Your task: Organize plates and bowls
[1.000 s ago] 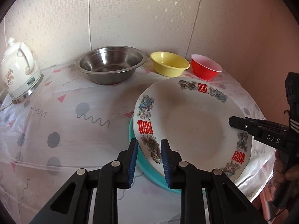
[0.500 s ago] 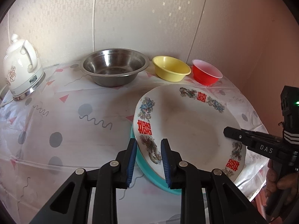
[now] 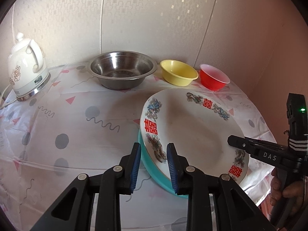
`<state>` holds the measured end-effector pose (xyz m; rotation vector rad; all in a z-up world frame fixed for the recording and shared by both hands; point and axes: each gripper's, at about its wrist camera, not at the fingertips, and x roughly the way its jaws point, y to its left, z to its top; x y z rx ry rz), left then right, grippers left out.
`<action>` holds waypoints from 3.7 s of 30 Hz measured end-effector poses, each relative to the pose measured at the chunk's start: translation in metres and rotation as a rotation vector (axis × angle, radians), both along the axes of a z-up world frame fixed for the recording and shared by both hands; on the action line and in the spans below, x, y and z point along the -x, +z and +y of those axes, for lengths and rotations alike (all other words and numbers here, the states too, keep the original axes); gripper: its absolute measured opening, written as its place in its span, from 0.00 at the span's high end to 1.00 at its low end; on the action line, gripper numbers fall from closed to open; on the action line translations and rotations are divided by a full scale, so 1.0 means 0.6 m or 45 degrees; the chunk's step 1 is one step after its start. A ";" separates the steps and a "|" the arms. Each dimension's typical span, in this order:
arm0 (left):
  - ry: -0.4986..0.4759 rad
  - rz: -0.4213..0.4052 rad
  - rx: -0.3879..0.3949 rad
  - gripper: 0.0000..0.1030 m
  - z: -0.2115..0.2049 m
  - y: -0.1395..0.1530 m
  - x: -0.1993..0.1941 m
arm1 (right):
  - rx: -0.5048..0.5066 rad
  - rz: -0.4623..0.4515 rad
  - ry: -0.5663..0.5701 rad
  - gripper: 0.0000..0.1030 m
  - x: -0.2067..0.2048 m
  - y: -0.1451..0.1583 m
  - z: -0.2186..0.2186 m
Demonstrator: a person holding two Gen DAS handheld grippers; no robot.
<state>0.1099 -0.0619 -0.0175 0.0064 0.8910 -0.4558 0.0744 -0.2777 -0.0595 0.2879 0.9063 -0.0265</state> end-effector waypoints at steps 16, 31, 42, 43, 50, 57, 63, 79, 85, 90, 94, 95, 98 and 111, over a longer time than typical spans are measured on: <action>0.060 0.032 0.056 0.67 0.031 0.004 0.003 | 0.042 -0.085 -0.117 0.67 0.017 0.056 -0.016; 0.169 0.066 0.061 0.63 0.063 0.007 -0.008 | -0.018 -0.102 0.090 0.62 -0.021 0.086 0.063; 0.222 0.084 0.051 0.61 0.086 0.008 -0.020 | -0.070 -0.067 0.203 0.61 -0.076 0.100 0.105; 0.226 0.086 0.049 0.61 0.087 0.008 -0.022 | -0.077 -0.062 0.209 0.61 -0.080 0.100 0.107; 0.266 0.111 0.031 0.53 0.099 0.006 -0.036 | -0.103 -0.011 0.183 0.61 -0.112 0.094 0.106; 0.289 0.168 0.061 0.53 0.118 0.000 -0.064 | -0.139 0.019 0.143 0.61 -0.142 0.089 0.105; 0.320 0.225 0.096 0.53 0.135 -0.008 -0.089 | -0.142 0.033 0.146 0.61 -0.166 0.090 0.116; 0.360 0.237 0.147 0.55 0.157 -0.001 -0.163 | -0.232 0.102 0.108 0.61 -0.241 0.074 0.119; 0.351 0.200 0.178 0.55 0.158 0.015 -0.202 | -0.307 0.131 0.057 0.61 -0.274 0.065 0.112; 0.341 0.164 0.191 0.60 0.154 0.024 -0.240 | -0.348 0.167 0.000 0.61 -0.310 0.046 0.106; 0.347 0.147 0.211 0.59 0.156 0.024 -0.278 | -0.367 0.181 -0.047 0.61 -0.331 0.034 0.100; 0.362 0.154 0.222 0.59 0.159 0.021 -0.289 | -0.373 0.186 -0.058 0.61 -0.336 0.031 0.099; 0.373 0.166 0.224 0.59 0.158 0.012 -0.318 | -0.390 0.189 -0.077 0.61 -0.353 0.024 0.100; 0.342 0.204 0.173 0.86 0.125 -0.038 -0.368 | -0.226 0.226 -0.014 0.81 -0.394 0.005 0.125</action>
